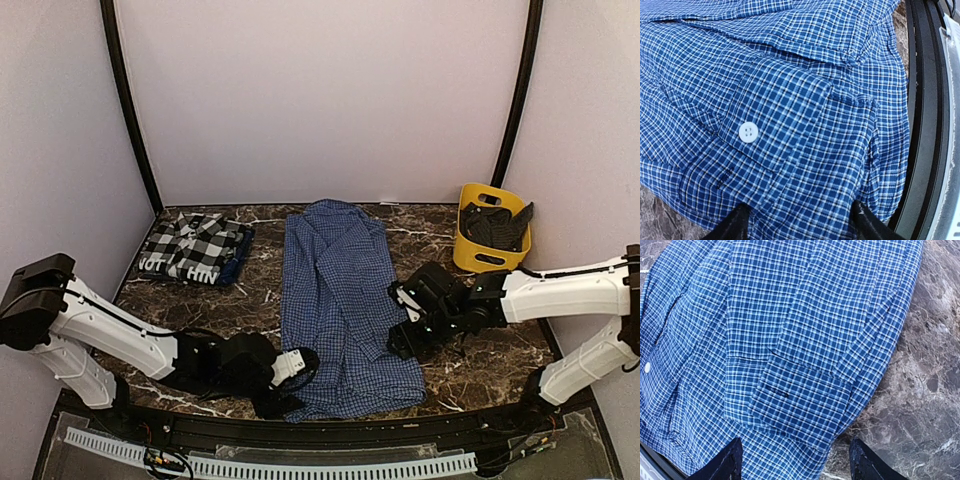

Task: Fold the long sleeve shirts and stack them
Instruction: Pick up the rectangle-folded shirt from the center of the board.

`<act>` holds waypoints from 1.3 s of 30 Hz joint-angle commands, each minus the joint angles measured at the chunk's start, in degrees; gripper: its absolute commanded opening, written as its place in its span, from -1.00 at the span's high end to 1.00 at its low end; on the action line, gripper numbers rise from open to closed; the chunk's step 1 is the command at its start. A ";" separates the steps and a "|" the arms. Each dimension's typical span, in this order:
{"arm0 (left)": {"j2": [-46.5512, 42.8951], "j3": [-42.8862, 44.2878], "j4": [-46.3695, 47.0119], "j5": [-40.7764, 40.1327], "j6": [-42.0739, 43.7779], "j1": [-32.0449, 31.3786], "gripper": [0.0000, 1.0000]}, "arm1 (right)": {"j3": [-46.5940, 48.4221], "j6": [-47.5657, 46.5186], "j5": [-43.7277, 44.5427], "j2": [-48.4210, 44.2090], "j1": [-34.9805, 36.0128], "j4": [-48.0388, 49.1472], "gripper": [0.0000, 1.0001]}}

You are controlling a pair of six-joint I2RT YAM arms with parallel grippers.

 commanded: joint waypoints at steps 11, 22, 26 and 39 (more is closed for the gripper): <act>-2.88 2.27 -6.44 -1.71 3.07 -1.94 0.92 | -1.05 -1.19 -1.46 -5.37 -2.14 -0.71 -0.38; -10.03 3.21 -9.51 5.94 3.49 3.41 1.00 | -4.38 0.88 -6.47 -9.92 6.79 7.15 -0.37; -10.15 3.09 -11.64 6.77 2.57 4.20 1.00 | -4.60 4.12 -1.57 -8.45 13.55 5.92 -0.35; -6.07 4.81 -13.18 10.62 2.56 4.22 1.00 | -1.64 12.60 9.12 -0.29 23.97 -6.07 -0.37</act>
